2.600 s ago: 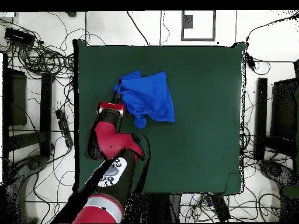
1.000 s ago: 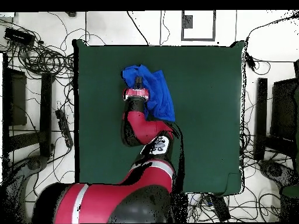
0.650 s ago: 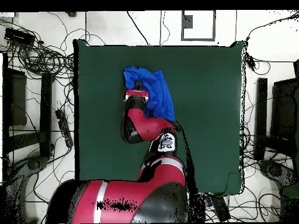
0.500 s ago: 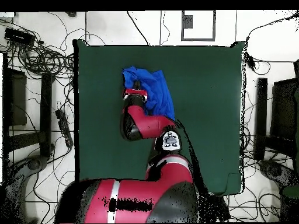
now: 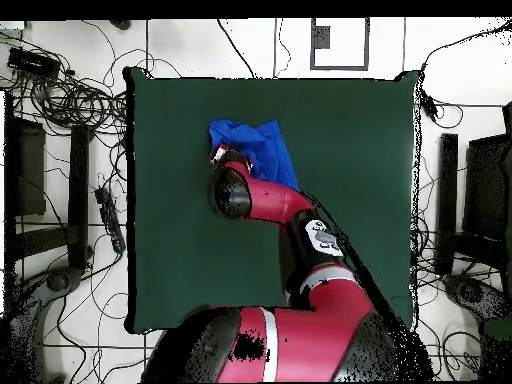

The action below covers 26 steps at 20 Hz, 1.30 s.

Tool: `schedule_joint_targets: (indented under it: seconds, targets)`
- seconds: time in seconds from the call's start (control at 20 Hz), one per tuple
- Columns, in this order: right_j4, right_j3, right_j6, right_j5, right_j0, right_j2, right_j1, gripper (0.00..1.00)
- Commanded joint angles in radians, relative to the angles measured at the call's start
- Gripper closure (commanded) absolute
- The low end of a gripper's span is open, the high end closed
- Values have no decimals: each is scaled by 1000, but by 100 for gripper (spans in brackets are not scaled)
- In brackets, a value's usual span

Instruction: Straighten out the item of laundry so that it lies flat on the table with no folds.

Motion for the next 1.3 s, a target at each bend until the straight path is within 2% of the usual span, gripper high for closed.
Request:
schedule_joint_targets:
  seconds: [0.05,0.1,0.3,0.55,0.75,0.85,0.9,0.95,1.05,1.1,1.15,1.3]
  targets:
    - [198,159,242,584,66,102,77,100]
    - [245,142,249,685,89,70,85,0]
    - [271,87,294,888,121,23,115,0]
    - [325,126,309,926,128,25,124,0]
    - [345,176,297,854,143,18,120,0]
    - [329,200,288,751,165,-2,112,0]
    - [298,210,292,644,195,-33,104,0]
    - [284,210,306,594,219,-59,101,0]
    - [245,205,379,440,315,-159,97,0]
    - [224,163,471,364,446,-304,118,0]
    - [229,143,510,335,515,-380,139,0]
    - [295,86,681,259,797,-707,276,0]
